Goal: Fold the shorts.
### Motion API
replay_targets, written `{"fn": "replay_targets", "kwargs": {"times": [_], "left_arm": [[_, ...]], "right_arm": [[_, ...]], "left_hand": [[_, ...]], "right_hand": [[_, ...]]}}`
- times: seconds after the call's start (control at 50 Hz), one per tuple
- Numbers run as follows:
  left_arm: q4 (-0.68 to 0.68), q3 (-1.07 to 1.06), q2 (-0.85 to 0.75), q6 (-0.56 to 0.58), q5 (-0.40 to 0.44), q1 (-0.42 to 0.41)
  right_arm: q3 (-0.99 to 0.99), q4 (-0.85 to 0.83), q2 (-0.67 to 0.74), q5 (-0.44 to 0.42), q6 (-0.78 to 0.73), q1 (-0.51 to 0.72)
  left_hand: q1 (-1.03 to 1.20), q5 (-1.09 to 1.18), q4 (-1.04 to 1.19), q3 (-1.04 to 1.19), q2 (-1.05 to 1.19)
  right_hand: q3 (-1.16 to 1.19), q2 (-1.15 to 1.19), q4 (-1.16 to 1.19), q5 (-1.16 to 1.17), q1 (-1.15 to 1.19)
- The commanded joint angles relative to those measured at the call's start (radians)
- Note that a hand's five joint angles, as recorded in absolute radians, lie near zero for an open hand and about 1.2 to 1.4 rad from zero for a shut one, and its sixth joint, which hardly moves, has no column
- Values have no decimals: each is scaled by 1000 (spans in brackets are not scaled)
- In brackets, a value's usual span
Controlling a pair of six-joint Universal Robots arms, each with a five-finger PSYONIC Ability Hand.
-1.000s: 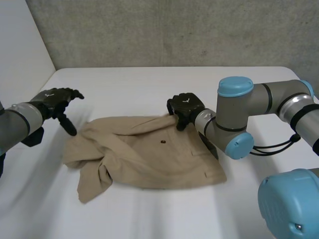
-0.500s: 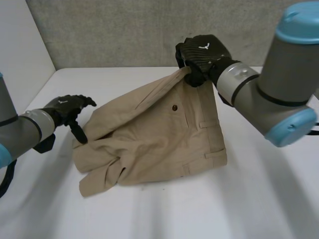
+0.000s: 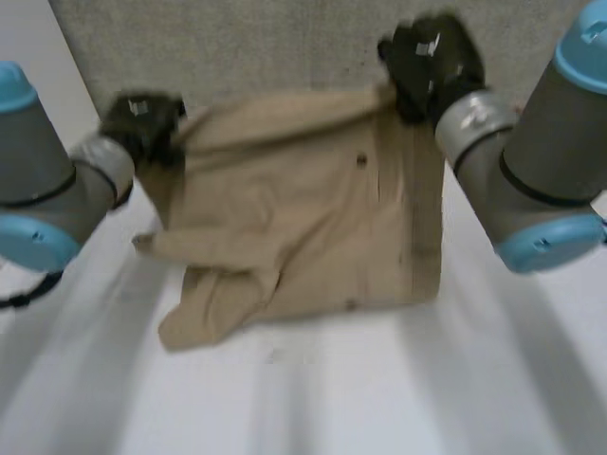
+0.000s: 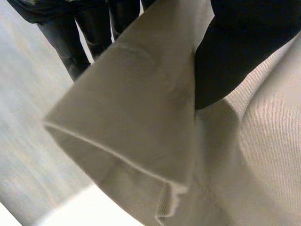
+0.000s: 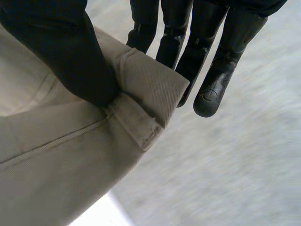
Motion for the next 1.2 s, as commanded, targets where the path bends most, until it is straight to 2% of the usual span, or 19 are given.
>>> {"fn": "replay_targets", "kwargs": {"times": [0.02, 0.12, 0.24, 0.42, 0.48, 0.56, 0.64, 0.78, 0.86, 1.2], "left_arm": [[242, 59, 148, -33, -91, -82], [310, -71, 232, -99, -92, -88], [309, -243, 286, -111, -91, -79], [240, -569, 296, -107, -65, -82], [206, -629, 285, -104, -46, -85], [177, -648, 219, -96, -40, -87], [158, -642, 188, -78, -35, -78], [126, -659, 222, -45, -28, -79], [105, -691, 274, -39, -20, -84], [118, -846, 360, -35, -23, -73]], "right_arm": [[-74, -327, -28, 40, -2, 5], [-33, -300, -52, 35, 0, 6], [113, -248, -97, 37, -6, 5], [377, 108, -135, 8, -2, -8], [449, 188, -123, -18, 5, -18], [512, 181, -86, -49, 44, -58], [536, 159, -56, -84, 161, -93], [558, 154, -57, -146, 380, -150], [572, 153, -57, -181, 454, -176], [592, 153, -49, -204, 468, -176]], "left_hand": [[237, 266, 203, 210, 201], [237, 266, 203, 210, 201], [237, 266, 203, 210, 201], [237, 266, 203, 210, 201], [85, 115, 52, 59, 50], [-240, -211, -274, -267, -276], [-344, -315, -377, -371, -379], [-397, -368, -430, -424, -432], [-450, -421, -483, -476, -485], [-426, -397, -460, -453, -462]], "right_hand": [[218, 221, 203, 285, 431], [218, 221, 203, 285, 431], [218, 221, 203, 285, 431], [218, 221, 203, 285, 431], [218, 221, 203, 285, 431], [218, 221, 203, 285, 431], [218, 221, 203, 285, 431], [218, 221, 203, 285, 431], [218, 221, 203, 285, 431], [218, 221, 203, 285, 431]]}}
